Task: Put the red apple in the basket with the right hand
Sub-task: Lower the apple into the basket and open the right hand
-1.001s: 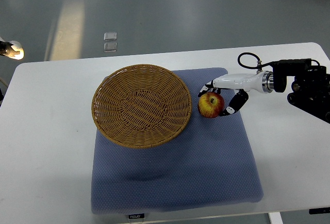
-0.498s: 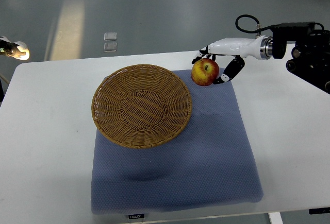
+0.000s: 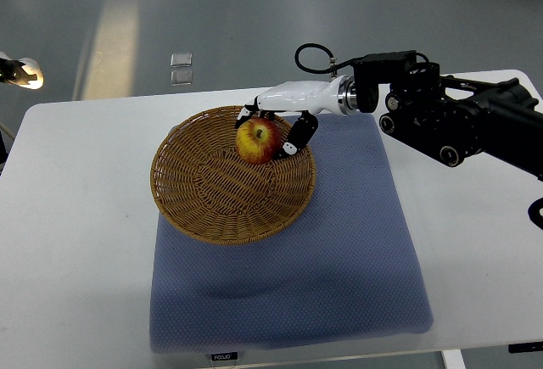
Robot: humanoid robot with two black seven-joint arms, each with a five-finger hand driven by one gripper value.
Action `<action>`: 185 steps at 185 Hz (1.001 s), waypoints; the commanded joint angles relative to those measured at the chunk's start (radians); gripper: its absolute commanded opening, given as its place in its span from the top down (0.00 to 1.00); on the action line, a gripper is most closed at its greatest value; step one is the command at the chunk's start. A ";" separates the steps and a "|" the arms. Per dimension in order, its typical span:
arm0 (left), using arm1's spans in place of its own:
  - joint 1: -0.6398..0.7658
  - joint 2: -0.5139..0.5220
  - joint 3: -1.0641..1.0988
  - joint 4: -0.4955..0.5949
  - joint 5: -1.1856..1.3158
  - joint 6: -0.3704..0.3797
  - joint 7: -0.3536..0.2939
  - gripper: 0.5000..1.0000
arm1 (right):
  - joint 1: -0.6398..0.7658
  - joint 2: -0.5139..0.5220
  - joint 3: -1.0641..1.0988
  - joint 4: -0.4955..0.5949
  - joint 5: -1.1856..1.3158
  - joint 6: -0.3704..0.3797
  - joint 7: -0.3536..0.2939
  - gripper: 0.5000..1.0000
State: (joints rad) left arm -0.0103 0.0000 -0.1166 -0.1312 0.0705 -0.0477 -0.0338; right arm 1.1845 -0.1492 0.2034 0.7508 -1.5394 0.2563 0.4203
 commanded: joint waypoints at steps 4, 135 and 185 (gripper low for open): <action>0.000 0.000 0.000 -0.001 0.000 0.000 0.000 0.00 | -0.005 0.042 -0.004 -0.015 -0.002 0.000 0.000 0.73; 0.000 0.000 0.000 -0.001 0.000 0.000 0.000 0.00 | -0.037 0.125 -0.022 -0.073 -0.002 -0.005 -0.002 0.31; 0.001 0.000 0.000 -0.001 0.000 0.000 0.000 0.00 | -0.034 0.125 -0.021 -0.071 0.004 0.000 -0.002 0.24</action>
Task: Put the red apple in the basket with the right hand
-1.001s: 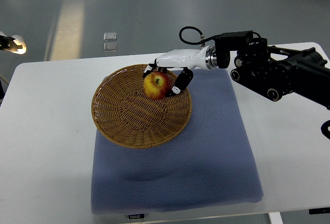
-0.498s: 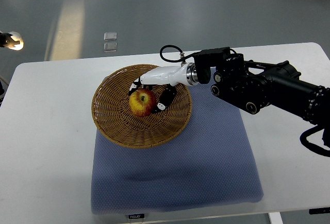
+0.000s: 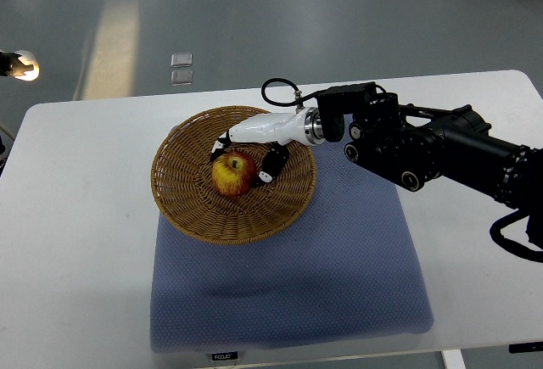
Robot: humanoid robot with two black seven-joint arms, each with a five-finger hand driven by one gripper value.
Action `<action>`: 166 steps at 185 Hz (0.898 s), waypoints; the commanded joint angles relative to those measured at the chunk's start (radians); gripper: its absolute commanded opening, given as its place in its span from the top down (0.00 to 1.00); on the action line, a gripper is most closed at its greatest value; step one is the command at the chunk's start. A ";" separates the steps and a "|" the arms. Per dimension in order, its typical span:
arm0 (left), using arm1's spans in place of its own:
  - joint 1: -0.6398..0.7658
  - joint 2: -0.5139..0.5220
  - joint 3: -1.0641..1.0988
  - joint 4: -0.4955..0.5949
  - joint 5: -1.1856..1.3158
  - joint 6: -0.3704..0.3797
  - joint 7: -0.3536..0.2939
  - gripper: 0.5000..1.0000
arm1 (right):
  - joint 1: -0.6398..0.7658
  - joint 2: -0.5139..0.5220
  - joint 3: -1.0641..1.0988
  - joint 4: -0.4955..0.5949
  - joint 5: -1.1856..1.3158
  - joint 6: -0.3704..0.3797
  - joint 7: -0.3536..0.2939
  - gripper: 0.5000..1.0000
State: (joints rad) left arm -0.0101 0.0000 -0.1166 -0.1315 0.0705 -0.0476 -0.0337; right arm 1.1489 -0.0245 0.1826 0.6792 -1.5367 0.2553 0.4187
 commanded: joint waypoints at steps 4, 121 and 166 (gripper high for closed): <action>-0.001 0.000 0.000 0.001 0.000 0.000 0.000 0.00 | 0.002 0.000 0.000 0.000 0.001 0.001 0.002 0.23; -0.001 0.000 0.000 0.000 0.000 0.000 0.000 0.00 | 0.067 -0.066 0.049 0.011 0.043 0.001 0.003 0.16; 0.001 0.000 0.000 0.001 0.000 0.000 0.000 0.00 | 0.072 -0.114 0.156 -0.007 0.263 -0.011 0.002 0.16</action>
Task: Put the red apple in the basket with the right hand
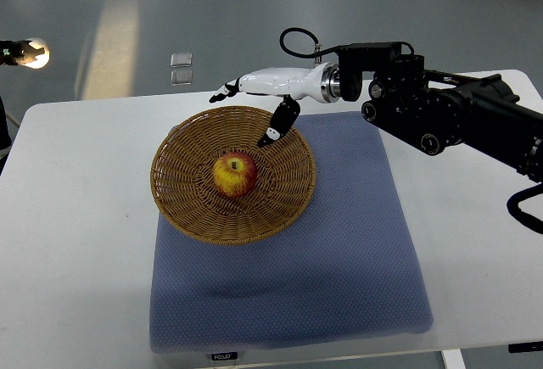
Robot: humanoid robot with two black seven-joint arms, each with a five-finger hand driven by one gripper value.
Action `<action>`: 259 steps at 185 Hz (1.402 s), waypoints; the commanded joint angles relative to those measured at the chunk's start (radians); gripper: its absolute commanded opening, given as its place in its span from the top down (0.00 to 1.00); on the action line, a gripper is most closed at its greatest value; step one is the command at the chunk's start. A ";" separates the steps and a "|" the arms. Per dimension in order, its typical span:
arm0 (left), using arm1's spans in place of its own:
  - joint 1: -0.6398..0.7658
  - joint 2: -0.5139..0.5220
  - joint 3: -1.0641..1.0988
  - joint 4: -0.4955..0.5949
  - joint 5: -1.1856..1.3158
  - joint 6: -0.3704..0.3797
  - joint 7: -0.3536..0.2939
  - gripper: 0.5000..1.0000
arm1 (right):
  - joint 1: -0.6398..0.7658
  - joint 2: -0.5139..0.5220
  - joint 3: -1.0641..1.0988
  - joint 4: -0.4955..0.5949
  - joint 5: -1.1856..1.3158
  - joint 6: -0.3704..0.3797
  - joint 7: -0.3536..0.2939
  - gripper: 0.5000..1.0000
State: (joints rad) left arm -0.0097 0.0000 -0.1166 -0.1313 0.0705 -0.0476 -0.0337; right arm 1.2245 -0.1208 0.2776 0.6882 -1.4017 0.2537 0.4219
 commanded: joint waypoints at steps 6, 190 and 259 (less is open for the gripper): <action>-0.001 0.000 0.000 -0.001 0.000 0.000 0.000 0.00 | -0.003 -0.017 0.072 -0.022 0.161 -0.011 -0.003 0.16; -0.001 0.000 0.000 0.001 0.000 0.000 0.000 0.00 | -0.192 -0.020 0.201 -0.259 1.411 -0.088 -0.054 0.16; 0.000 0.000 0.000 -0.001 0.000 0.000 0.000 0.00 | -0.229 -0.048 0.202 -0.259 1.670 -0.093 -0.074 0.16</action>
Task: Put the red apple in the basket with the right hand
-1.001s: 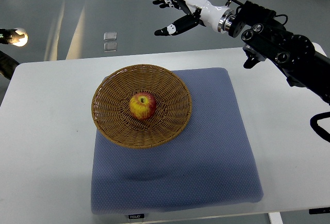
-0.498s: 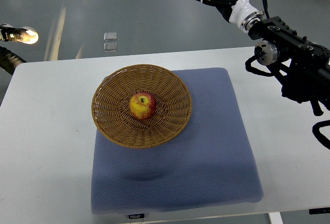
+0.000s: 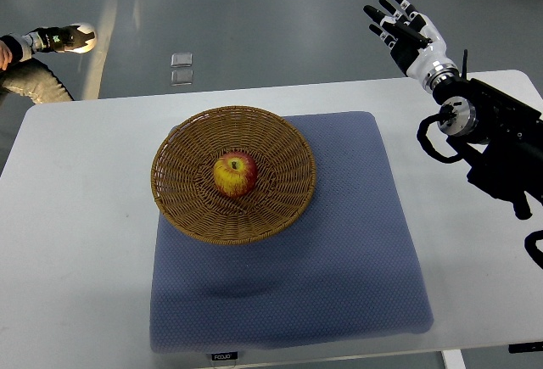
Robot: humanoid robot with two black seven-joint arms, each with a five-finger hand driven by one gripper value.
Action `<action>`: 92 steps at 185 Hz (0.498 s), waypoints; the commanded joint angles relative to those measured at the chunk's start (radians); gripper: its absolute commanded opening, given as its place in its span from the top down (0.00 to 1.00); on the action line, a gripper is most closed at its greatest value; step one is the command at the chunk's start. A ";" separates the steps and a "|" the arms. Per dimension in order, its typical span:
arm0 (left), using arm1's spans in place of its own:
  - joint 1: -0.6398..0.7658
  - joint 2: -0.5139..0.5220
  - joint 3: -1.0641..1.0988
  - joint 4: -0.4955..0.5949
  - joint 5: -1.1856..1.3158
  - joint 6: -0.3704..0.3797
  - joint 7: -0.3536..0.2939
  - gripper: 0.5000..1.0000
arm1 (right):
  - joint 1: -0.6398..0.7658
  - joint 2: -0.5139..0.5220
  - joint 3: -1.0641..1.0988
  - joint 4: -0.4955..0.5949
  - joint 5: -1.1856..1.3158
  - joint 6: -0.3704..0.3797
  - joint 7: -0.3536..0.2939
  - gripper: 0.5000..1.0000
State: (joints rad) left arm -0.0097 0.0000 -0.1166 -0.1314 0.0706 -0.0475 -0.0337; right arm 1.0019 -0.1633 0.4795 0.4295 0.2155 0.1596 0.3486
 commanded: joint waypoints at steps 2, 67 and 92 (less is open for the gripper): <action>-0.001 0.000 0.000 -0.001 0.000 0.000 0.000 0.00 | -0.006 -0.005 0.001 0.000 0.054 0.001 0.000 0.16; 0.000 0.000 0.000 0.001 0.000 0.000 0.000 0.00 | -0.057 -0.013 0.102 -0.006 0.048 0.000 0.013 0.15; 0.000 0.000 0.000 -0.001 0.000 0.000 0.000 0.00 | -0.060 -0.021 0.102 -0.006 0.041 0.009 0.013 0.15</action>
State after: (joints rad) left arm -0.0100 0.0000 -0.1166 -0.1314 0.0706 -0.0475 -0.0337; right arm 0.9448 -0.1776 0.5796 0.4233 0.2620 0.1611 0.3621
